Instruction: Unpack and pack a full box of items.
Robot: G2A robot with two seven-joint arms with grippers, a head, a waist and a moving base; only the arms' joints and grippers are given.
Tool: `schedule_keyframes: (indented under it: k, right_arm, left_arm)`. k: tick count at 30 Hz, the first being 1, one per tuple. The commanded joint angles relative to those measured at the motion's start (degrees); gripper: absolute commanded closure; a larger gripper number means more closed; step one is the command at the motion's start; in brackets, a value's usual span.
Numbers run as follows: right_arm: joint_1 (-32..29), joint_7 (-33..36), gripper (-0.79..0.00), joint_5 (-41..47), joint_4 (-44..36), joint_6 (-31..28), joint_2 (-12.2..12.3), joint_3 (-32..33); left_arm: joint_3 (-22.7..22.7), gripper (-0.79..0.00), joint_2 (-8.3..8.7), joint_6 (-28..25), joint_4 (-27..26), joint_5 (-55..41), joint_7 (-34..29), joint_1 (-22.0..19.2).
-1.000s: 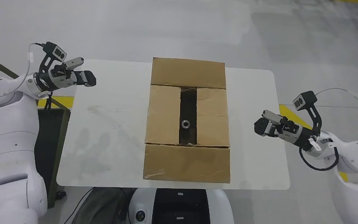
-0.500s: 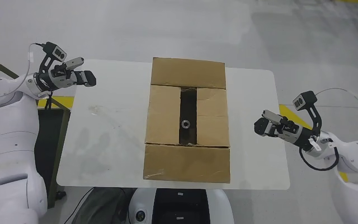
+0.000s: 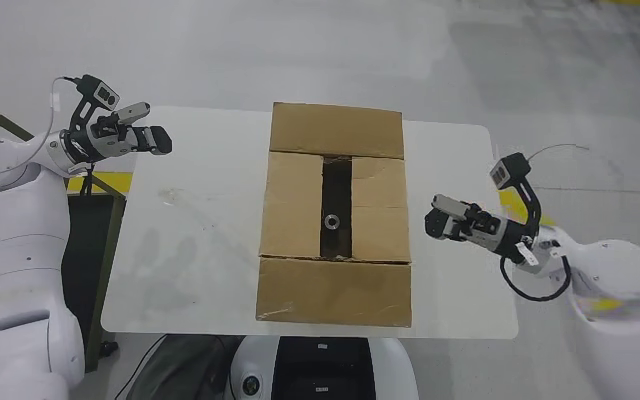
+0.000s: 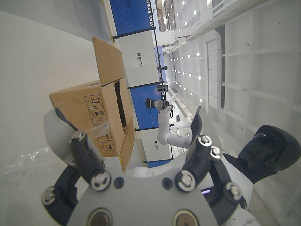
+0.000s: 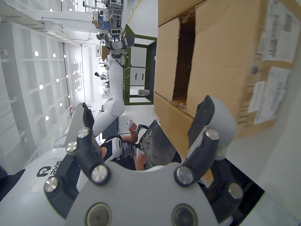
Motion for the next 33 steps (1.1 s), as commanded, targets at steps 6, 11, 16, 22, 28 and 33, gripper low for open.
schedule_keyframes:
  k: [6,11,16,22,28,33]
  right_arm:
    - [7.14,-8.13,-0.785,-0.68,2.81,4.43,-1.81,-13.82]
    - [11.16,-12.74,-0.785,-1.12,6.08,4.38,-3.41,-21.94]
    - [14.91,-12.04,-0.785,-2.55,8.55,4.51,-4.55,-27.44]
    - [17.11,-10.54,-0.785,-2.96,9.8,4.92,-5.3,-30.68]
    - [17.11,-10.54,-0.785,-2.96,9.8,4.92,-5.3,-30.68]
    - [17.11,-10.54,-0.785,-2.96,9.8,4.92,-5.3,-30.68]
  left_arm:
    - [0.0,-0.785,0.0,0.0,0.0,0.0,0.0,0.0]
    - [0.0,-0.785,0.0,0.0,0.0,0.0,0.0,0.0]
    - [0.0,-0.785,0.0,0.0,0.0,0.0,0.0,0.0]
    - [0.0,-0.785,0.0,0.0,0.0,0.0,0.0,0.0]
    - [0.0,-0.785,0.0,0.0,0.0,0.0,0.0,0.0]
    - [0.0,-0.785,0.0,0.0,0.0,0.0,0.0,0.0]
